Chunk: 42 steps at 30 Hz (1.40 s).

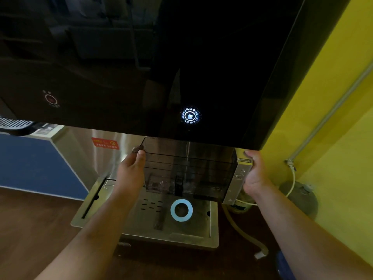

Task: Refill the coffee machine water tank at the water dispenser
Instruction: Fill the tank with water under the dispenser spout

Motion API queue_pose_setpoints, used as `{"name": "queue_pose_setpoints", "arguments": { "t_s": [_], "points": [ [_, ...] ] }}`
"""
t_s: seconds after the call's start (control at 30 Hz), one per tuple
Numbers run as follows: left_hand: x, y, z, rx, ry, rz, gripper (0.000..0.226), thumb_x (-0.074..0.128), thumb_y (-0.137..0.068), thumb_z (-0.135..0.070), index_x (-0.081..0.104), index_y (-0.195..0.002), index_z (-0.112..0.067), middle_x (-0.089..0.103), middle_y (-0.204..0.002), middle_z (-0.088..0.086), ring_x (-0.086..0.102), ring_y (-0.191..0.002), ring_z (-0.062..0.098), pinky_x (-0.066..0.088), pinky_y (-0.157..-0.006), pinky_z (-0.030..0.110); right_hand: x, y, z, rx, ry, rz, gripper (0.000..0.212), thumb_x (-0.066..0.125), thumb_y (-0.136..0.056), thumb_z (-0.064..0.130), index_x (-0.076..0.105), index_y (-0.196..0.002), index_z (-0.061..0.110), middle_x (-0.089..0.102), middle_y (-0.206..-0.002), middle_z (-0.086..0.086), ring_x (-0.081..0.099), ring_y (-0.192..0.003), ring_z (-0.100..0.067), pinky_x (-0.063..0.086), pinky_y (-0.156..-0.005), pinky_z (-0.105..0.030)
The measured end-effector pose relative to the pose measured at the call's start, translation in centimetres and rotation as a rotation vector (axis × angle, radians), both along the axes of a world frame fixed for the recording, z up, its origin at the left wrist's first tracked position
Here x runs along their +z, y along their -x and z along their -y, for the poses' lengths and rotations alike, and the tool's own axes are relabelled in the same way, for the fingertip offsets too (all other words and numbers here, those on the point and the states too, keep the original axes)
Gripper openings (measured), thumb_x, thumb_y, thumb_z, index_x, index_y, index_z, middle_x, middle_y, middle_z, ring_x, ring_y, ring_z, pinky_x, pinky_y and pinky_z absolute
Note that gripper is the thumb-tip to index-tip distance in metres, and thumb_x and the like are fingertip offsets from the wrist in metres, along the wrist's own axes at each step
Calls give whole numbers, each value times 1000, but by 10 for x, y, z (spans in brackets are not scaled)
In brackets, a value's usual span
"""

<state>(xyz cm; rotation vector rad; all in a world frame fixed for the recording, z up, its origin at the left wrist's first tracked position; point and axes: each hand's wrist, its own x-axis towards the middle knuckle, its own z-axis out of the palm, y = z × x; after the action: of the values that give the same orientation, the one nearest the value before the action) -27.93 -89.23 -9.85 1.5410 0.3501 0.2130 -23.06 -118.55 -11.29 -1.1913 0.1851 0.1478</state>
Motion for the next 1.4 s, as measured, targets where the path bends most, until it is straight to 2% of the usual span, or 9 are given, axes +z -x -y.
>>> {"name": "queue_pose_setpoints", "arguments": {
  "t_s": [0.1, 0.37, 0.63, 0.87, 0.97, 1.07, 1.2, 1.27, 1.4],
  "points": [
    [2, 1, 1, 0, 9, 3, 38, 38, -105, -31, 53, -137, -17, 59, -104, -12, 55, -114, 16, 40, -84, 22, 1, 0, 0, 3, -3, 8, 39, 48, -76, 48, 63, -79, 12, 63, -83, -11, 62, -78, -26, 46, -76, -38],
    [2, 2, 0, 7, 12, -13, 40, 38, -105, -33, 51, -140, -16, 59, -124, 2, 50, -128, 23, 38, -100, 33, 1, 2, 0, 30, 8, 12, 41, 46, -81, 49, 64, -82, 12, 68, -80, -8, 66, -76, -24, 46, -72, -37],
    [6, 7, 0, -17, 27, -19, 37, 37, -105, -30, 52, -137, -16, 60, -109, -8, 49, -126, 20, 37, -106, 36, 2, 0, -1, 23, -15, -4, 43, 51, -74, 49, 65, -87, 11, 65, -89, -13, 62, -86, -31, 48, -77, -42],
    [7, 14, -9, -80, -32, -63, 50, 37, -104, -39, 46, -145, -13, 53, -145, 8, 44, -139, 27, 31, -117, 47, 5, 5, -1, 36, -30, -14, 39, 47, -83, 47, 67, -83, 13, 68, -84, -11, 65, -81, -28, 48, -77, -41],
    [13, 23, -6, 39, -87, -95, 47, 35, -104, -45, 58, -126, -10, 64, -118, 5, 57, -120, 27, 41, -107, 49, 5, 6, -1, 40, -45, -27, 40, 51, -78, 48, 66, -84, 12, 65, -88, -13, 62, -84, -30, 47, -81, -42],
    [24, 36, -4, 166, -192, -57, 27, 42, -103, -37, 59, -98, -17, 61, -87, 3, 60, -84, 18, 52, -80, 40, 6, 7, -2, 48, -46, -17, 44, 64, -66, 52, 66, -84, 12, 66, -86, -12, 63, -83, -30, 48, -79, -42],
    [45, 53, 10, -11, -457, 158, 18, 48, -100, -19, 61, -87, -21, 56, -66, 2, 52, -48, 3, 41, -45, 22, 4, 5, 0, 49, -34, 1, 39, 58, -71, 49, 65, -82, 12, 66, -85, -11, 63, -82, -29, 46, -77, -41],
    [52, 59, 20, -169, -682, 310, 16, 47, -99, -24, 62, -103, -27, 55, -62, -4, 56, -48, 11, 43, -40, 22, 3, 4, 0, 50, -28, 17, 38, 50, -77, 47, 65, -80, 13, 66, -83, -11, 63, -82, -29, 46, -77, -41],
    [67, 56, 37, -284, -1153, 482, 62, 42, -92, -33, 31, -150, -16, 40, -60, -16, 42, -44, 7, 41, -40, 21, 2, 4, -1, 89, -10, 20, 45, 63, -63, 55, 65, -79, 13, 65, -83, -11, 62, -84, -31, 46, -80, -43]
  ]
}}
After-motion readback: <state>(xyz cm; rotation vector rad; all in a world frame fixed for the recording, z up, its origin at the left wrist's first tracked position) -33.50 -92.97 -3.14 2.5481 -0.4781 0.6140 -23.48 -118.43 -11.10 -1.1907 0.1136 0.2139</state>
